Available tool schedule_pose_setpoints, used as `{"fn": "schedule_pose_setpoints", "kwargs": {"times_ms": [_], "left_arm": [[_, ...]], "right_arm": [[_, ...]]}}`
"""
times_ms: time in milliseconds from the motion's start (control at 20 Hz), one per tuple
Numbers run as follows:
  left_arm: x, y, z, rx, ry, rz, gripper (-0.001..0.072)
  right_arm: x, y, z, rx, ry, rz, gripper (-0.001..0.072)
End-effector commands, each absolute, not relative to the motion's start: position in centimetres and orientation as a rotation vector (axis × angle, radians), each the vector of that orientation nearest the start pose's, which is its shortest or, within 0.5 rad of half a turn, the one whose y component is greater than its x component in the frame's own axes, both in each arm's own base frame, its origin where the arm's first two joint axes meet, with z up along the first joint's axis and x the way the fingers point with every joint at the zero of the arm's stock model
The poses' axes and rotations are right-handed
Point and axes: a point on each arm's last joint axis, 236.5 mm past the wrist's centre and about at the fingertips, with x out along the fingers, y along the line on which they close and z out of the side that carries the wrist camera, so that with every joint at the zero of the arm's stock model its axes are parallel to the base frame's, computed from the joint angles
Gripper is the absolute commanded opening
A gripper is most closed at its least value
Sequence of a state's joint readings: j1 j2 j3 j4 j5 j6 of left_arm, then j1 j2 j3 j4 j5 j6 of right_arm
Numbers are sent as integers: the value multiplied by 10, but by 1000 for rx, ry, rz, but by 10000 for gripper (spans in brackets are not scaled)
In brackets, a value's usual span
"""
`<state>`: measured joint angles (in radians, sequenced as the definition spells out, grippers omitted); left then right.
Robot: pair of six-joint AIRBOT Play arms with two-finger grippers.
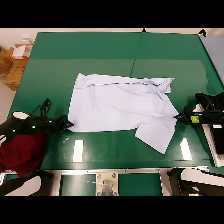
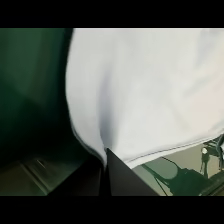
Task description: Fold the shirts.
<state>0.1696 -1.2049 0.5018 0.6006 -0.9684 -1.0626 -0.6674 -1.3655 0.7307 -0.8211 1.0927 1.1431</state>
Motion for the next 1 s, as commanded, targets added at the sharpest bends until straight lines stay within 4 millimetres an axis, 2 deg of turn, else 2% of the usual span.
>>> {"fn": "schedule_pose_setpoints", "kwargs": {"times_ms": [0, 50, 100, 200, 250, 300, 400, 450, 550, 600, 700, 750, 800, 850, 950], "left_arm": [[298, -129, -37, -745, 1258, -526, 21], [315, -130, 2, -702, 1183, -581, 21], [333, -130, 47, -656, 1092, -617, 21], [360, -127, 169, -515, 822, -670, 21], [364, -126, 242, -439, 656, -680, 22], [358, -126, 310, -357, 498, -691, 22], [321, -130, 436, -232, 203, -695, 22], [297, -132, 483, -168, 86, -692, 22], [247, -132, 551, -72, -105, -655, 23], [229, -128, 574, -47, -171, -613, 22], [211, -116, 592, -51, -223, -536, 22], [208, -110, 590, -58, -210, -497, 22], [215, -102, 581, -65, -171, -462, 22], [221, -96, 570, -59, -129, -433, 22], [246, -80, 541, -60, -31, -368, 22]], "right_arm": [[330, -35, -53, 1072, 1148, 141, 15], [344, -26, -18, 1094, 1057, 236, 15], [360, -19, 32, 1105, 943, 338, 15], [380, -13, 156, 1017, 665, 502, 15], [381, -10, 229, 928, 498, 558, 15], [373, -3, 295, 836, 350, 599, 15], [339, 16, 416, 628, 74, 620, 15], [315, 25, 466, 522, -51, 590, 15], [264, 44, 543, 359, -270, 522, 15], [241, 51, 571, 295, -358, 482, 15], [205, 63, 606, 196, -480, 401, 15], [195, 68, 614, 168, -508, 372, 15], [191, 71, 616, 163, -514, 364, 15], [191, 72, 615, 162, -509, 366, 15], [202, 66, 601, 163, -457, 354, 16]]}}
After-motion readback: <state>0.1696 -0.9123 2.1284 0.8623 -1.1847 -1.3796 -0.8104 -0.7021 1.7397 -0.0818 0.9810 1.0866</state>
